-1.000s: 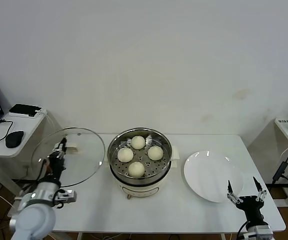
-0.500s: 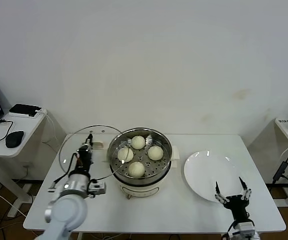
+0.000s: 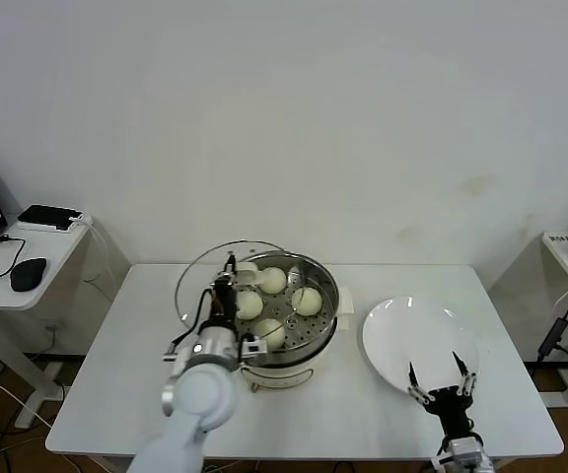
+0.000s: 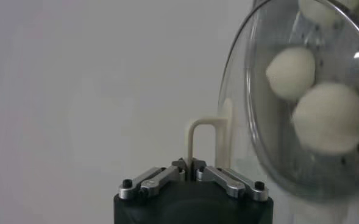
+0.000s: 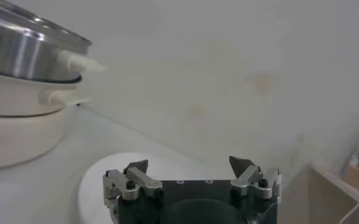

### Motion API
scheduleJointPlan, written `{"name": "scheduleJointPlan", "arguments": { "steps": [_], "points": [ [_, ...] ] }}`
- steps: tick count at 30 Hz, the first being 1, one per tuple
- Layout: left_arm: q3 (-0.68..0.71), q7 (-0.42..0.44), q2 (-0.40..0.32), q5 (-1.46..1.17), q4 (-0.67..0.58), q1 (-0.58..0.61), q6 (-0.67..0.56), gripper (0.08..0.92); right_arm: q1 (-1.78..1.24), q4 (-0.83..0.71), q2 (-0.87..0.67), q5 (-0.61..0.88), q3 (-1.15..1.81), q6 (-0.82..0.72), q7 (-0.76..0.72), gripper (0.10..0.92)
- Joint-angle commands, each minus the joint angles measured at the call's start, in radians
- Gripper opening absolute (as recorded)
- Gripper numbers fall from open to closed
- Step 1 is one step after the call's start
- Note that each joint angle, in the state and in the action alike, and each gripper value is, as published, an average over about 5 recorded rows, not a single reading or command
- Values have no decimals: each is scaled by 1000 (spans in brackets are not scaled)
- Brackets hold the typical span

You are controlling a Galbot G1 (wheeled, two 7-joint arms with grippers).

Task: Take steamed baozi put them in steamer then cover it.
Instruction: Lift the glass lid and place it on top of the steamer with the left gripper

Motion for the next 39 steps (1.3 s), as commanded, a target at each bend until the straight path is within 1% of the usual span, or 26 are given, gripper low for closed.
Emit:
{"name": "scheduleJointPlan", "arguments": {
  "steps": [1,13,31,39],
  "points": [
    [84,12,-117,71,100,-75,12,135,6,-10,4,-21,-10,0,0,823],
    [94,7,-139,115,144,-63,2,135,2,-13,1,-20,-5,-1,-2,823],
    [81,3,-139,133,142,-17,-11,135,7,-17,-1,-20,-10,-4,-7,823],
    [78,-3,-148,137,155,-25,-15,135,8,-19,0,-22,-13,-5,-8,823]
  ]
}}
